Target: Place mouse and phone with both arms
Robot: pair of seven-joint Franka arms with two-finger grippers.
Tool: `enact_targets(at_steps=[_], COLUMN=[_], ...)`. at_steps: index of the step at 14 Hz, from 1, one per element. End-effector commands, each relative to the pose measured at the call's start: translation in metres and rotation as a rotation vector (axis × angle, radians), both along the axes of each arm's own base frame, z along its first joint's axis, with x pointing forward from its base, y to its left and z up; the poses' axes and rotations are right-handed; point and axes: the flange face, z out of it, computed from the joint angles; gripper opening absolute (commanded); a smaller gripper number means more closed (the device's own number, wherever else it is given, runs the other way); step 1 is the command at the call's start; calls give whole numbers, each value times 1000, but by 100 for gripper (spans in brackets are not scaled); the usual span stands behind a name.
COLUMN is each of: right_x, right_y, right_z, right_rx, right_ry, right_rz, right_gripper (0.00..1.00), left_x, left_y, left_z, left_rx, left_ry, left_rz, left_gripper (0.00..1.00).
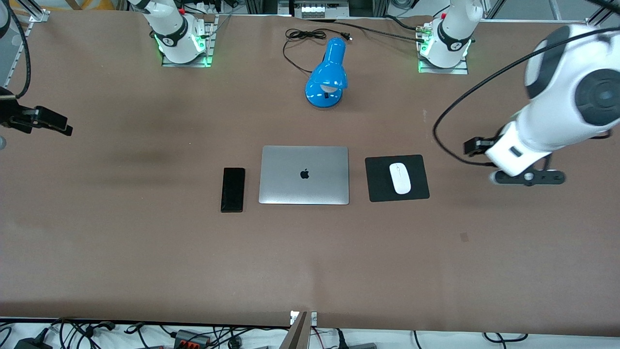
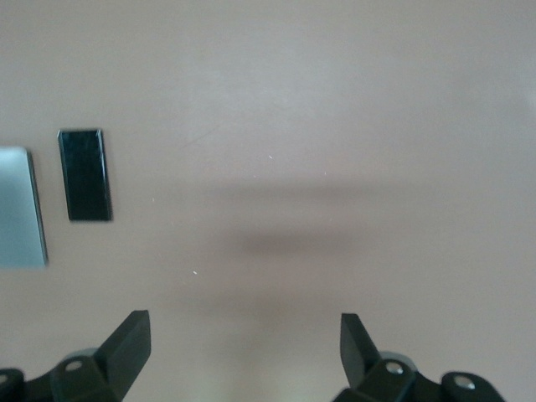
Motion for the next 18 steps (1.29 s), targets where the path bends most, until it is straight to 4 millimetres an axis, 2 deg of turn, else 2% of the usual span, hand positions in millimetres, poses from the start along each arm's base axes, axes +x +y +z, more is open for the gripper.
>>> enact_targets(at_steps=[1,2,4,6,8,9,11,12,13,18], right_x=[2,0,-5,-5,-3,-1,-1,-3,-3,-1], right_y=[-5,-5,0,-3,0,2,-3,-3,2,4], right_z=[4,6,8,7,7,8,10,14,12,13], right_rx=[5,3,-6,-19,-30,-26,-13,-1,-7,-12], right_ry=[1,-3,26,35,34,18,7,5,10,6], right_rz=[120,99,-64,-242,-242,-232,-237,-239,-226,-223], right_gripper=[100,100,100,100,100,100,100,100,100,100], left_x=[-26,-36,-49,-53,-68,-70,-69,-66,-64,-64], left_y=[22,32,70,59,67,62,67,73,92,90], left_z=[41,53,47,45,73,73,68,63,60,63], left_rx=[-2,-40,-203,-202,-78,-76,-93,-127,-161,-153], left_ry=[-27,-39,-58,-114,-170,-164,-150,-141,-139,-142], left_rz=[-24,4,105,41,-37,-46,-26,4,53,50], left_gripper=[100,100,100,100,100,100,100,100,100,100])
